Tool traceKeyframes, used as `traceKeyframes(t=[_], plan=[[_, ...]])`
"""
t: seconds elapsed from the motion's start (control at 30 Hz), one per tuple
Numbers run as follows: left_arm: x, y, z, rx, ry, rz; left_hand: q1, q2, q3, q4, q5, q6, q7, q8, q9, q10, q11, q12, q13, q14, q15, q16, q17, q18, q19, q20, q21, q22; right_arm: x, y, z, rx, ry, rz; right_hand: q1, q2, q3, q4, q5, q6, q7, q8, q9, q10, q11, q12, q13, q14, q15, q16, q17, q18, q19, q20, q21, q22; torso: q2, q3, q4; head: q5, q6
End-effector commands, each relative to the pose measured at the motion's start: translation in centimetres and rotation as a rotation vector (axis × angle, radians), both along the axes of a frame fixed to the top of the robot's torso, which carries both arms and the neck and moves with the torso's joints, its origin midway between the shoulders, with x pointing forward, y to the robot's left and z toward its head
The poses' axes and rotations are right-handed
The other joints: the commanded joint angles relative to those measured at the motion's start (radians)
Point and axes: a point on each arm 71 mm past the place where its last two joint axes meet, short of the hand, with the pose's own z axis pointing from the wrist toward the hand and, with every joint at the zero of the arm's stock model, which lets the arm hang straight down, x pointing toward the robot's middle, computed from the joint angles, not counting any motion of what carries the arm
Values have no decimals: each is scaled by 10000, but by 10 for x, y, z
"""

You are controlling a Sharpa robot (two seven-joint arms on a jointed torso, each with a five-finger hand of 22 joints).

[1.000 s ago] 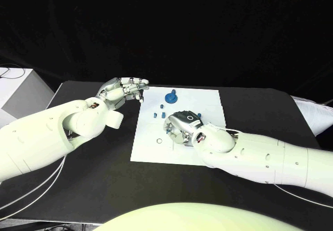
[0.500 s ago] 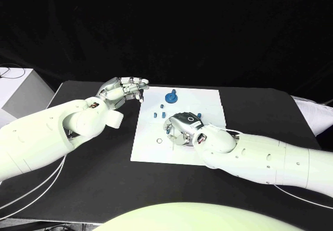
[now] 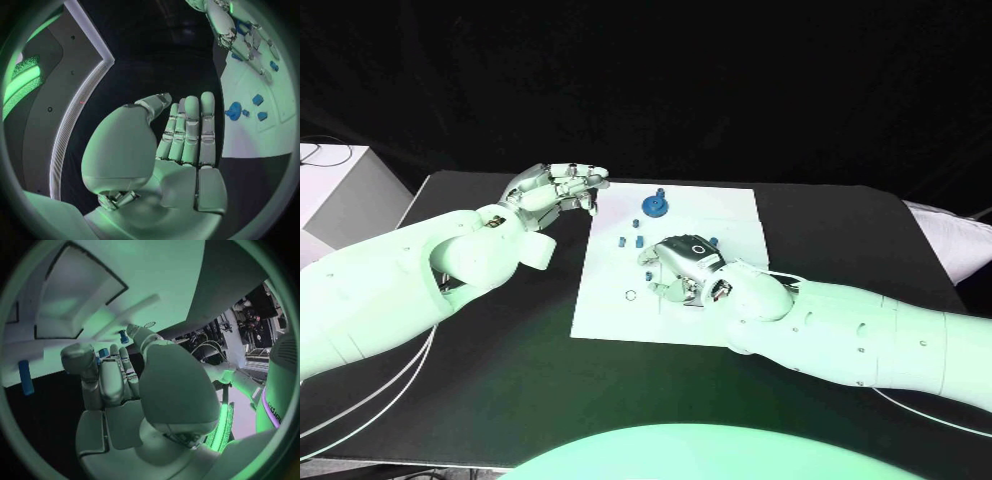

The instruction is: Assemble the parts on the task board

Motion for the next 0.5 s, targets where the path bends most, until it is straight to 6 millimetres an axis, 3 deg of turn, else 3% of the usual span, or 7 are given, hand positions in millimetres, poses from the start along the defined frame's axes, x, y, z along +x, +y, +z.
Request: traceKeyframes(t=[0.03,0.13,0.3,0.43,0.5], plan=[[0,-2,1,-109,-22,-101,57,-8,-39,13,64,-47,50,-9,-13,-68,-22,56,10,8,57,-34,-17,146,54,10,-45,-14,-1,-2,2,237,-165,-92,471,47,-688,439,54,-370,-145,-269,-192,-307,62,16,13,-6,105,49,-79,109,-11,79,-66,-22,-3,-2,-13,-8,33],[0,-1,0,-108,-18,-97,57,-8,-39,13,64,-47,50,-9,-13,-68,-22,56,10,8,57,-34,-17,146,54,10,-45,-14,-2,-6,4,317,-127,-173,921,-7,-1094,1029,64,-541,-217,-347,-320,-459,90,46,16,-27,127,81,-160,113,11,106,-127,-47,-11,0,-18,-25,63],[0,-1,0,-103,-6,-87,57,-8,-39,13,64,-47,50,-9,-13,-68,-22,56,10,8,57,-34,-17,146,54,10,-45,-14,-2,-20,14,568,24,-377,1307,-47,-1301,1684,50,-427,-231,-289,-377,-297,49,181,36,-61,103,85,-292,106,58,91,-118,6,-17,3,-39,-78,139],[0,1,-1,-83,11,-43,57,-8,-39,13,64,-47,50,-9,-13,-68,-22,56,10,8,57,-34,-17,146,54,10,-45,-14,3,-35,28,707,305,-513,1379,24,-1103,1786,37,-73,-51,-136,-371,406,-121,515,62,-25,-27,179,-190,60,176,-9,100,274,-20,21,-93,-92,203],[0,2,-3,-71,43,-9,57,-8,-39,13,64,-47,50,-9,-13,-68,-22,56,10,8,57,-34,-17,146,54,10,-45,-14,11,-48,40,598,461,-624,1254,25,-898,1794,-10,56,-90,-86,-388,976,-238,795,84,69,-122,375,103,0,310,-87,403,612,-37,35,-132,-125,234]])
